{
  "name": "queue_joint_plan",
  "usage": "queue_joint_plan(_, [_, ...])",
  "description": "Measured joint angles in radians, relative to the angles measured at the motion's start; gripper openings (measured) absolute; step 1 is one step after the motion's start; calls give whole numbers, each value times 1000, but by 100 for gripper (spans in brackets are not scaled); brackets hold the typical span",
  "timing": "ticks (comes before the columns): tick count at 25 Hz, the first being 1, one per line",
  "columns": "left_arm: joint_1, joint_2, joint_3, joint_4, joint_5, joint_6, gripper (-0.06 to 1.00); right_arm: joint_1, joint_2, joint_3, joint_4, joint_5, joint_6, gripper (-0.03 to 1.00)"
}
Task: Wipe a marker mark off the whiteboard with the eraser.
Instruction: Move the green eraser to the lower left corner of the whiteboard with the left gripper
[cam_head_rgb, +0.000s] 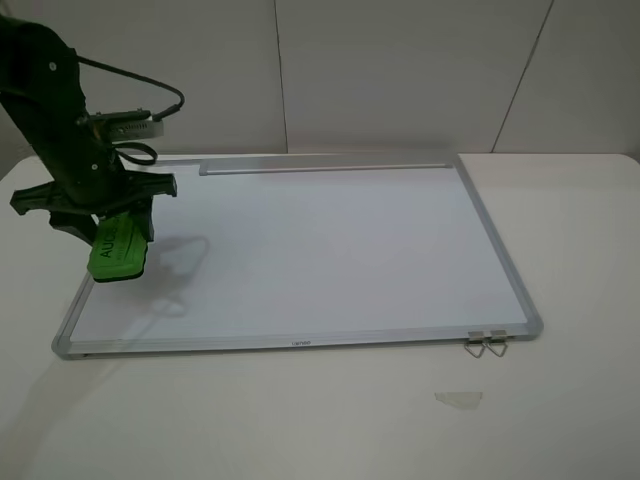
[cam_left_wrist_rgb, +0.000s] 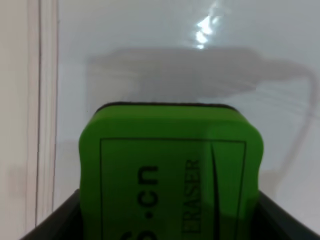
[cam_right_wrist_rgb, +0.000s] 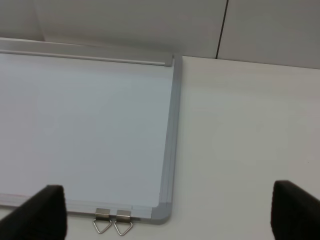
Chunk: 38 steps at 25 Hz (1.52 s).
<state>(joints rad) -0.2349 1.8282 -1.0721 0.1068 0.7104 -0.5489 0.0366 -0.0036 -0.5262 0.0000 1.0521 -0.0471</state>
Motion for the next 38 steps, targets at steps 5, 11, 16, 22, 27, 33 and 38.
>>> queue_joint_plan(5, [13,-13,168,32,-84,-8,59,0,0,0,0,0,0,82])
queue_joint_plan(11, [13,-13,211,61,-150,16,59,0,0,0,0,0,0,82])
queue_joint_plan(16, [13,-13,211,64,-194,63,59,0,0,0,0,0,0,82])
queue_joint_plan(22, [13,-13,211,64,-198,102,59,0,0,0,0,0,0,82])
queue_joint_plan(27, [13,-13,211,64,-184,103,59,0,0,0,0,0,0,82])
queue_joint_plan(33, [14,-13,211,64,-181,105,59,0,0,0,0,0,0,82])
queue_joint_plan(38, [14,-13,211,65,-173,103,66,0,0,0,0,0,0,82])
